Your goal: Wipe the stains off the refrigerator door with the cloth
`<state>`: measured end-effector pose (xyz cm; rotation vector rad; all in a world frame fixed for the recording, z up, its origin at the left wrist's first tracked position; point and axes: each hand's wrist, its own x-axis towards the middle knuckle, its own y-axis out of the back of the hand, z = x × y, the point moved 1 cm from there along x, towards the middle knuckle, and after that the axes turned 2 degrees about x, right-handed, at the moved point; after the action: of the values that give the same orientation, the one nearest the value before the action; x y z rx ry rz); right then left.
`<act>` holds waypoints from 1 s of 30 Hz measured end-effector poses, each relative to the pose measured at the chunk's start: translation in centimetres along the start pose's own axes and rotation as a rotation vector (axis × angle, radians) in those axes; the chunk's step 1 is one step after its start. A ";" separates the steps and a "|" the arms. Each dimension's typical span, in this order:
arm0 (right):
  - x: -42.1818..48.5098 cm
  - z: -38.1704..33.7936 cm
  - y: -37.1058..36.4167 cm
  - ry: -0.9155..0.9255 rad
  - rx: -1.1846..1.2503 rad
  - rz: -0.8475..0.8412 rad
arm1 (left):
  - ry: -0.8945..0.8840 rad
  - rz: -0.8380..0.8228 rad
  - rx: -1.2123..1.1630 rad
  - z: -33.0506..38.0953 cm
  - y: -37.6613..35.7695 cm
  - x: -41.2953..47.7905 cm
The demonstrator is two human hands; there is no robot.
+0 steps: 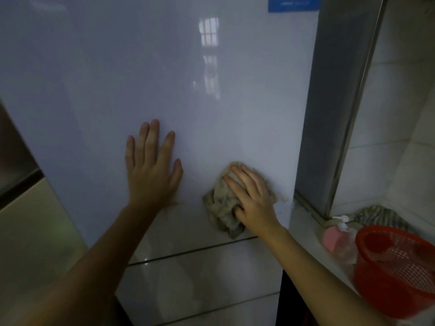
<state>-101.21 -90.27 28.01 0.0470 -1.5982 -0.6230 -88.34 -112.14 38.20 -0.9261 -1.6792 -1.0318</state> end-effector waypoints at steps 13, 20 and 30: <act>-7.4 3.6 2.4 -0.578 0.127 0.209 | 0.016 -0.102 0.067 0.5 1.3 0.1; -5.6 2.8 2.7 -0.567 0.139 0.219 | 0.024 -0.087 0.052 0.6 1.1 0.2; -1.6 0.6 2.2 -0.656 0.292 0.405 | 0.010 -0.087 0.068 0.2 0.7 0.0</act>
<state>-100.78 -87.54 27.49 -0.2854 -2.2427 -0.0742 -87.77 -111.70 38.27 -0.8092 -1.7482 -1.0288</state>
